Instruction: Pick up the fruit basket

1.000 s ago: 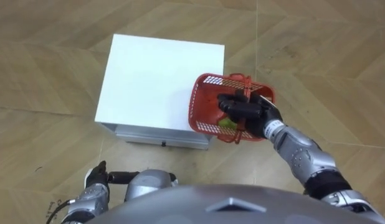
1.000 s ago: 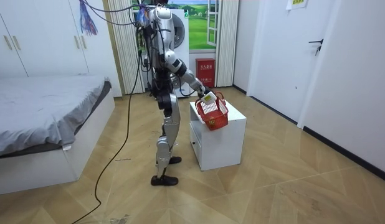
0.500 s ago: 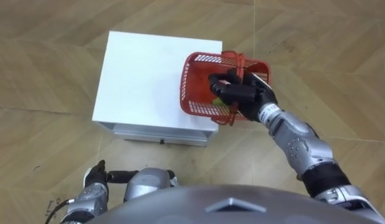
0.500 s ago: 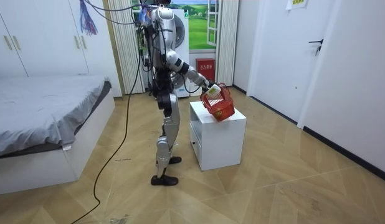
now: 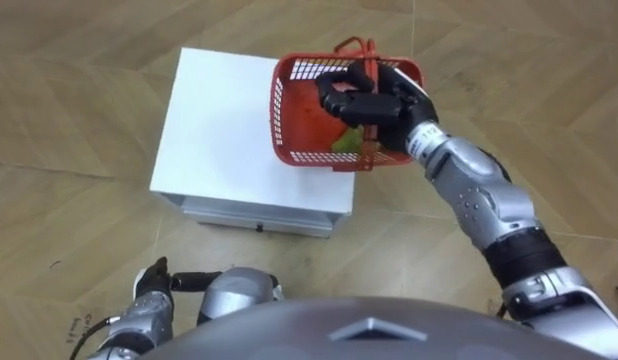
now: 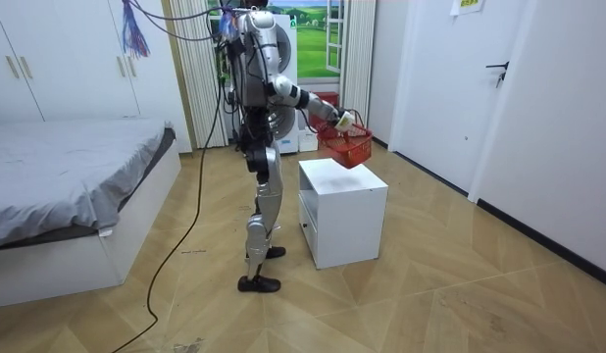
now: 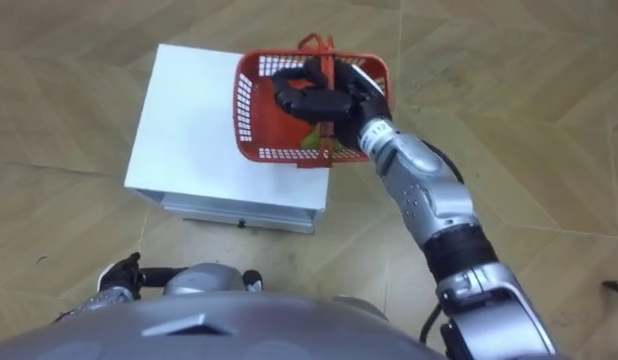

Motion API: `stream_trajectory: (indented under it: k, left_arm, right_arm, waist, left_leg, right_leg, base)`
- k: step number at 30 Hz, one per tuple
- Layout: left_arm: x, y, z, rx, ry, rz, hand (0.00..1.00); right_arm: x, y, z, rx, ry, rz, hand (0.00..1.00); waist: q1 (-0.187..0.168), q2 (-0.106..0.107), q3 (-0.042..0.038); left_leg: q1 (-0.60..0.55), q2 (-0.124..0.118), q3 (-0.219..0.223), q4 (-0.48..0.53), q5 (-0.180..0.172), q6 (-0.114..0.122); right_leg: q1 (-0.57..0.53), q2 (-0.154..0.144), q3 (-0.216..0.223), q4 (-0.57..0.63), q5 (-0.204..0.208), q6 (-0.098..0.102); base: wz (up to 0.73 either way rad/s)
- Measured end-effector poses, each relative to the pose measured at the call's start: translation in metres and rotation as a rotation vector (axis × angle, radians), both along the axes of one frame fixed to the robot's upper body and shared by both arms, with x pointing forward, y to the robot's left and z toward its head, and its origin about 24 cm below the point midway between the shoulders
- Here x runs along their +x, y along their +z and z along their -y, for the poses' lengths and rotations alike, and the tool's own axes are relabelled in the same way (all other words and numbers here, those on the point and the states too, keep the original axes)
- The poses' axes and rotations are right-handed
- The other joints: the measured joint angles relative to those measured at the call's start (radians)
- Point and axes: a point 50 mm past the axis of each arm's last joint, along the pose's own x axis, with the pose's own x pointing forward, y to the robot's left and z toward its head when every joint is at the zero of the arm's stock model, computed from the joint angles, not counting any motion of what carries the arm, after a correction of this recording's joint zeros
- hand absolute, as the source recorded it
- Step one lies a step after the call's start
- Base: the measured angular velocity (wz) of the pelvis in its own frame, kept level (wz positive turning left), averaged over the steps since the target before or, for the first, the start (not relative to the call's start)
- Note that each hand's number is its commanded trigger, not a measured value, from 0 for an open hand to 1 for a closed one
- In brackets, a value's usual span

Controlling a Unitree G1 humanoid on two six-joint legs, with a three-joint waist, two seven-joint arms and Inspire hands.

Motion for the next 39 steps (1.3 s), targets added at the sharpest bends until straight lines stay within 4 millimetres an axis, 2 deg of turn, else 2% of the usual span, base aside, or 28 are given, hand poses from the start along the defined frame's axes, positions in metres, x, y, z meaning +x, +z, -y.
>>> stream_trajectory:
  k: [1,3,5,7,10,13,15,18,22,24,28,31,33,35,38,39]
  left_arm:
    - [0.0,0.001,-0.004,0.009,-0.003,-0.012,0.0]
    - [-0.004,0.001,-0.009,0.021,-0.002,-0.032,0.0]
    - [-0.008,0.002,-0.015,0.035,-0.003,-0.055,0.0]
    - [-0.009,0.002,-0.016,0.039,-0.002,-0.067,0.0]
    - [-0.006,0.002,-0.015,0.033,-0.006,-0.075,0.0]
    - [0.001,0.003,-0.015,0.042,-0.045,-0.081,0.0]
    - [0.005,0.004,-0.014,0.042,-0.051,-0.078,0.0]
    - [0.011,0.004,-0.012,0.037,-0.075,-0.077,0.0]
    - [0.014,0.004,-0.01,0.027,-0.091,-0.07,0.0]
    - [0.007,0.004,-0.013,0.034,-0.088,-0.087,0.0]
    - [-0.02,0.003,-0.023,0.066,-0.113,-0.163,0.0]
    - [-0.033,0.001,-0.022,0.048,-0.133,-0.2,0.0]
    - [-0.034,0.0,-0.019,0.038,-0.157,-0.207,0.0]
    - [-0.036,0.0,-0.018,0.023,-0.167,-0.212,0.0]
    - [-0.035,0.0,-0.017,0.017,-0.181,-0.211,0.0]
    - [-0.035,0.0,-0.017,0.015,-0.187,-0.211,0.0]
  right_arm:
    - [0.005,0.005,-0.004,0.008,0.015,0.01,1.0]
    - [0.015,0.015,-0.008,0.03,0.017,0.029,1.0]
    - [0.025,0.026,-0.011,0.067,0.0,0.047,1.0]
    - [0.028,0.028,-0.011,0.103,-0.018,0.035,1.0]
    - [0.028,0.026,-0.01,0.117,-0.043,0.007,1.0]
    - [0.035,0.02,-0.01,0.108,-0.061,-0.039,1.0]
    - [0.038,0.017,-0.009,0.089,-0.069,-0.066,1.0]
    - [0.04,0.016,-0.007,0.075,-0.075,-0.085,1.0]
    - [0.041,0.013,-0.005,0.079,-0.083,-0.101,1.0]
    - [0.038,0.006,-0.002,0.092,-0.102,-0.14,1.0]
    - [0.033,-0.003,0.004,0.078,-0.124,-0.173,1.0]
    - [0.032,-0.008,0.008,0.068,-0.14,-0.185,1.0]
    - [0.03,-0.011,0.01,0.061,-0.15,-0.197,1.0]
    - [0.03,-0.013,0.01,0.06,-0.154,-0.202,1.0]
    - [0.03,-0.013,0.01,0.063,-0.156,-0.198,1.0]
    - [0.03,-0.014,0.011,0.064,-0.158,-0.198,0.97]
  waist:
    - [0.002,-0.012,-0.001]
    - [0.006,-0.026,0.0042]
    - [0.008,-0.04,0.0008]
    - [0.017,-0.044,0.0022]
    - [0.033,-0.047,0.0022]
    - [0.042,-0.049,0.0113]
    - [0.047,-0.048,0.013]
    - [0.048,-0.041,0.0169]
    - [0.052,-0.018,0.0311]
    - [0.059,-0.011,0.0297]
    - [0.064,-0.003,0.0266]
    - [0.062,0.012,0.0247]
    - [0.063,0.024,0.0226]
    - [0.061,0.037,0.0151]
    - [0.059,0.044,0.0117]
    - [0.059,0.044,0.0117]
  left_leg:
    - [-0.005,0.0,-0.002,0.003,0.0,0.0]
    - [-0.01,-0.001,-0.006,0.005,0.0,0.0]
    - [-0.031,-0.003,-0.014,0.014,-0.001,0.002]
    - [-0.04,-0.003,-0.015,0.021,-0.004,0.005]
    - [-0.071,-0.005,-0.032,0.039,-0.007,0.009]
    - [-0.102,-0.007,-0.043,0.054,-0.006,0.012]
    - [-0.128,-0.009,-0.053,0.065,-0.005,0.014]
    - [-0.167,-0.012,-0.065,0.089,-0.006,0.014]
    - [-0.204,-0.017,-0.09,0.111,-0.008,0.017]
    - [-0.213,-0.018,-0.093,0.115,-0.009,0.018]
    - [-0.231,-0.017,-0.091,0.12,-0.009,0.018]
    - [-0.24,-0.016,-0.091,0.132,-0.011,0.023]
    - [-0.241,-0.018,-0.09,0.134,-0.012,0.024]
    - [-0.251,-0.018,-0.086,0.136,-0.011,0.027]
    - [-0.253,-0.019,-0.081,0.135,-0.009,0.03]
    - [-0.253,-0.019,-0.08,0.136,-0.008,0.03]
  right_leg:
    - [-0.001,0.001,-0.002,0.0,0.0,0.0]
    - [-0.003,0.001,-0.008,0.0,0.0,0.0]
    - [-0.016,0.0,-0.021,0.001,0.0,0.0]
    - [-0.018,-0.002,-0.033,0.001,0.0,0.0]
    - [-0.032,-0.008,-0.075,0.002,0.0,0.0]
    - [-0.053,-0.012,-0.087,0.002,0.0,0.0]
    - [-0.07,-0.015,-0.104,0.002,0.0,0.0]
    - [-0.091,-0.016,-0.124,0.004,0.0,0.001]
    - [-0.109,-0.016,-0.152,0.004,0.001,0.001]
    - [-0.115,-0.016,-0.155,0.006,0.0,0.002]
    - [-0.14,-0.017,-0.152,0.023,0.0,0.002]
    - [-0.141,-0.018,-0.155,0.022,0.0,0.002]
    - [-0.142,-0.021,-0.155,0.028,-0.001,0.004]
    - [-0.159,-0.026,-0.154,0.046,-0.004,0.009]
    - [-0.166,-0.029,-0.152,0.054,-0.004,0.01]
    - [-0.166,-0.029,-0.152,0.055,-0.004,0.01]
  base:
    - [0.1]
    - [0.09]
    - [0.12]
    - [0.13]
    - [0.18]
    - [0.13]
    - [0.13]
    - [0.21]
    - [0.15]
    - [0.09]
    - [-0.01]
    - [0.04]
    - [0.0]
    - [-0.05]
    - [-0.07]
    - [0.0]
